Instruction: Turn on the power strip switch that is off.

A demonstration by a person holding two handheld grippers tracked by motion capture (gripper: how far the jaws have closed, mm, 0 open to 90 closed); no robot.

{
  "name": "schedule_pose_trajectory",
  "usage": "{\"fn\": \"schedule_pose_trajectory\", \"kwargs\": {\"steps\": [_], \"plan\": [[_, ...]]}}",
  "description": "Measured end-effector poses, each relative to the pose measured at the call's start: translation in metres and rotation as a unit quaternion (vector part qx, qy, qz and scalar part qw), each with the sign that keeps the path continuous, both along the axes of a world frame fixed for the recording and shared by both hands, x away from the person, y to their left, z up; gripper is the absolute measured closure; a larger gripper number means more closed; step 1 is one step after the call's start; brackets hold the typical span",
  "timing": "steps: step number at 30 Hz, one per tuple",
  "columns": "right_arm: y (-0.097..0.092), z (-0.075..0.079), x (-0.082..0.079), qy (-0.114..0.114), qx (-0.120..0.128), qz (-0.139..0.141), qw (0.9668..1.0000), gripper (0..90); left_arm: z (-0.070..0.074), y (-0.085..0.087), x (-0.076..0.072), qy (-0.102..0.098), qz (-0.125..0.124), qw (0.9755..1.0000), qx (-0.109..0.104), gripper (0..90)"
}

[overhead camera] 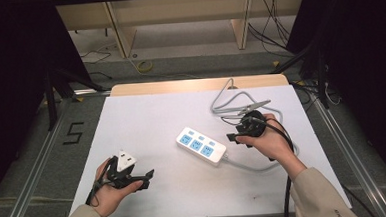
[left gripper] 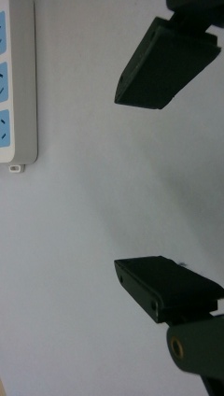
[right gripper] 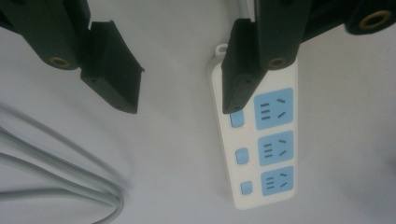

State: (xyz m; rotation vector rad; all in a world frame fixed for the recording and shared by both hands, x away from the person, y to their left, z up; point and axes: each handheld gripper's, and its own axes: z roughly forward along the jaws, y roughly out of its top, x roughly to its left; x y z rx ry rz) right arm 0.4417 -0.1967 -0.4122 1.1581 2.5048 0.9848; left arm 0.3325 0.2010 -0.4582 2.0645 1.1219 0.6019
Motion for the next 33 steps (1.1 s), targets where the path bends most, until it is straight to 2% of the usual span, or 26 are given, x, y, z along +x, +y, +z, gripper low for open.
{"fn": "schedule_pose_trajectory", "kwargs": {"steps": [14,20,33], "plan": [[-0.028,-0.004,-0.021,-0.042,0.023,-0.018,0.9987,39.9,0.000,0.000,-0.001,0.002,0.000,1.0000,-0.004,17.1],[-0.042,-0.008,-0.031,-0.046,0.034,-0.031,0.9979,39.0,0.000,0.001,-0.001,0.005,-0.001,1.0000,-0.003,17.1],[-0.059,-0.020,-0.054,-0.066,0.054,-0.038,0.9956,36.8,0.000,0.000,-0.002,0.006,-0.004,1.0000,-0.005,17.1]]}}
